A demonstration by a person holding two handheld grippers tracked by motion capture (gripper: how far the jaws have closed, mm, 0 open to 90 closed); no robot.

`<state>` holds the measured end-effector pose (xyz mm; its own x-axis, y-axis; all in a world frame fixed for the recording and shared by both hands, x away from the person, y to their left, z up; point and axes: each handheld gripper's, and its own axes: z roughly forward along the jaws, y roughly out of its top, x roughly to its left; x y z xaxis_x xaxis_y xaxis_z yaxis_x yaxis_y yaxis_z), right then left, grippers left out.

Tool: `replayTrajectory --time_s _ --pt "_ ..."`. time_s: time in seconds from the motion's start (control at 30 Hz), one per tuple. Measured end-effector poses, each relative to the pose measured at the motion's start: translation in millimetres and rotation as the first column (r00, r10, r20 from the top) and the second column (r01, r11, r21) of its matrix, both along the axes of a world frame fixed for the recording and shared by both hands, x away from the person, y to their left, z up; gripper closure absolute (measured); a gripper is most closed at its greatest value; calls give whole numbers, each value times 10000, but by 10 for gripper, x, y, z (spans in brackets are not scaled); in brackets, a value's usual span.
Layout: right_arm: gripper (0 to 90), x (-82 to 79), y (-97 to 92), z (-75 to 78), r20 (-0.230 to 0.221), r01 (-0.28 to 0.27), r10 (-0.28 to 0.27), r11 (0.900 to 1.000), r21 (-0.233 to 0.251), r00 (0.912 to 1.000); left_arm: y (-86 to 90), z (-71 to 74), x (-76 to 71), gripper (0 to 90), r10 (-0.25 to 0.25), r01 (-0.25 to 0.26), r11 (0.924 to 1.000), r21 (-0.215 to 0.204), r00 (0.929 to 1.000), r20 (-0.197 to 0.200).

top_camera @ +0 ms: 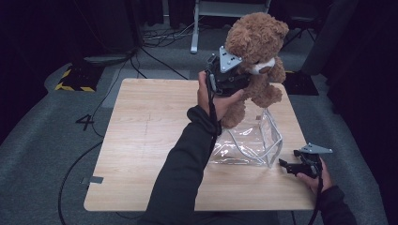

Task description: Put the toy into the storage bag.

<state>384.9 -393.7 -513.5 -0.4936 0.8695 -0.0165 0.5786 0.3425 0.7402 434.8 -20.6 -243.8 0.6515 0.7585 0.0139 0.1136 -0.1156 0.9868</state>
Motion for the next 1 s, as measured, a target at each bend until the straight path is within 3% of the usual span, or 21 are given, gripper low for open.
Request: replayTrajectory --time_s 0.2,0.37,0.53,0.7,0.83,1.0 --pt "152 -1 1 0 -16 7 -7 10000 9 10000 63 -47 -8 506 472 -460 9968 657 9987 -166" --pt "152 -1 1 0 -15 8 -8 10000 8 10000 88 -103 -69 505 714 -702 9837 1655 9974 -12" --pt "153 -1 1 0 -24 10 -10 10000 13 10000 152 -239 -55 501 762 -705 9868 1460 9965 -342" --pt "152 0 0 0 -9 3 -3 10000 4 10000 92 -389 56 497 915 -759 9759 2047 9935 -677" --pt "152 0 0 0 -9 1 -1 10000 14 10000 55 -499 116 487 370 -199 9827 1842 9952 -900" --pt "152 0 0 0 -9 0 0 10000 10 10000 -80 -601 134 480 240 -4 9726 2323 9948 -985"
